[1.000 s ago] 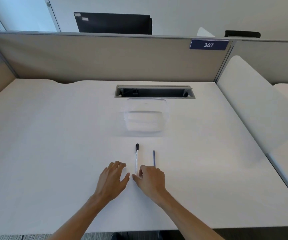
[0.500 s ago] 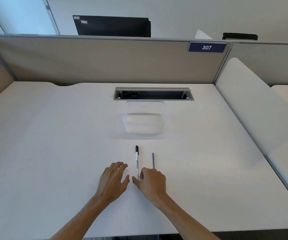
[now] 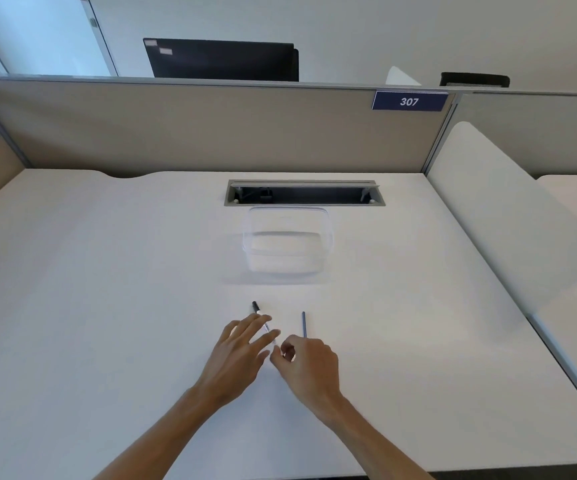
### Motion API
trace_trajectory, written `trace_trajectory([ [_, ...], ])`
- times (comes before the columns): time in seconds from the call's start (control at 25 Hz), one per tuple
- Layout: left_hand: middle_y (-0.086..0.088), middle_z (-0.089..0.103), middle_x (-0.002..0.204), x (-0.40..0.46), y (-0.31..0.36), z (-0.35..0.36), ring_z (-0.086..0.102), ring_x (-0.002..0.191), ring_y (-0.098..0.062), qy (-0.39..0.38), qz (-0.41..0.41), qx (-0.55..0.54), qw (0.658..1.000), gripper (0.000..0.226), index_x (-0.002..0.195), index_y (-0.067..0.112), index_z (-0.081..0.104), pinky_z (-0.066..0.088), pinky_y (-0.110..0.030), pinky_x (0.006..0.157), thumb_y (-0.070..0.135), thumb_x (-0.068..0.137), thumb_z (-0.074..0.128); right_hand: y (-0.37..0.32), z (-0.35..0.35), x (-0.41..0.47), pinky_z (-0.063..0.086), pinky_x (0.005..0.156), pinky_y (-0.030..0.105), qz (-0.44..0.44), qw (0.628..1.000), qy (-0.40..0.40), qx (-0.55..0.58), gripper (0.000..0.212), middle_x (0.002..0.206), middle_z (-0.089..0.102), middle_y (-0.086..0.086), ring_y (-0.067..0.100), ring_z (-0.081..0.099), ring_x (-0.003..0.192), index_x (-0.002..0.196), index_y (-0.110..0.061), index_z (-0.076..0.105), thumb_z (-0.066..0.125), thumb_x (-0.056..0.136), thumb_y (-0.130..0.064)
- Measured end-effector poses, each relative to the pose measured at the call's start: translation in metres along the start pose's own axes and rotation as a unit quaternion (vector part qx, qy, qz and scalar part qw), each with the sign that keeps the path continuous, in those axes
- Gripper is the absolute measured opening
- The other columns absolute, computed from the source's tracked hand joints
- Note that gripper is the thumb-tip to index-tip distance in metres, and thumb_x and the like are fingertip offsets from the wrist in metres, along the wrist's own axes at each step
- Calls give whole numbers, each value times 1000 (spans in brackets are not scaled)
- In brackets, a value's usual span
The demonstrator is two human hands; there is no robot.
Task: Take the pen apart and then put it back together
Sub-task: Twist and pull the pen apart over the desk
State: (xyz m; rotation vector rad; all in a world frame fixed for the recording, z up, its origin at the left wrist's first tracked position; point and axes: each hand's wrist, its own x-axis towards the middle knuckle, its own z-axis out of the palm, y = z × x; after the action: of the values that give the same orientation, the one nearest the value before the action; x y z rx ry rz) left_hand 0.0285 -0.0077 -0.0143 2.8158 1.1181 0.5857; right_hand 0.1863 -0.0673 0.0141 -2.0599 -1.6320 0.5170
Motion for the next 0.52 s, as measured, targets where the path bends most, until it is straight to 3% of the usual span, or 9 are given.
trace_trajectory([
  [0.08, 7, 66, 116, 10, 1, -8, 53, 118, -16, 15, 32, -11, 999, 22, 113, 23, 64, 37, -34, 100, 27, 93, 54, 2, -12, 3, 49, 65, 27, 0, 998, 16, 56, 32, 71, 70, -11, 14, 66, 65, 84, -21, 69, 54, 91, -48],
  [0.16, 9, 68, 99, 18, 4, -16, 60, 102, -14, 29, 26, -57, 998, 17, 106, 22, 65, 40, -33, 96, 26, 94, 54, 2, -23, 7, 49, 62, 30, 2, 993, 21, 116, 34, 63, 66, -12, 12, 64, 61, 80, -21, 69, 53, 94, -48],
  [0.28, 8, 66, 84, 29, 11, -31, 57, 72, -14, 44, -16, -138, 989, 22, 104, 19, 66, 46, -30, 72, 31, 96, 49, 8, -34, 13, 50, 58, 36, 10, 977, 35, 208, 45, 54, 63, -5, 11, 59, 50, 66, -21, 63, 49, 96, -51],
  [0.4, 8, 62, 80, 41, 17, -45, 51, 64, -14, 55, -10, -139, 989, 25, 106, 20, 65, 42, -28, 59, 33, 97, 45, 6, -44, 19, 43, 51, 32, 26, 956, 37, 290, 54, 45, 54, 5, 12, 49, 43, 53, -18, 51, 47, 100, -46],
  [0.52, 6, 57, 77, 49, 21, -55, 47, 61, -14, 60, 25, -100, 993, 23, 106, 16, 64, 36, -23, 53, 28, 98, 46, -1, -54, 25, 35, 47, 20, 60, 936, 36, 345, 61, 41, 44, -3, 12, 42, 41, 46, -15, 39, 45, 103, -35],
])
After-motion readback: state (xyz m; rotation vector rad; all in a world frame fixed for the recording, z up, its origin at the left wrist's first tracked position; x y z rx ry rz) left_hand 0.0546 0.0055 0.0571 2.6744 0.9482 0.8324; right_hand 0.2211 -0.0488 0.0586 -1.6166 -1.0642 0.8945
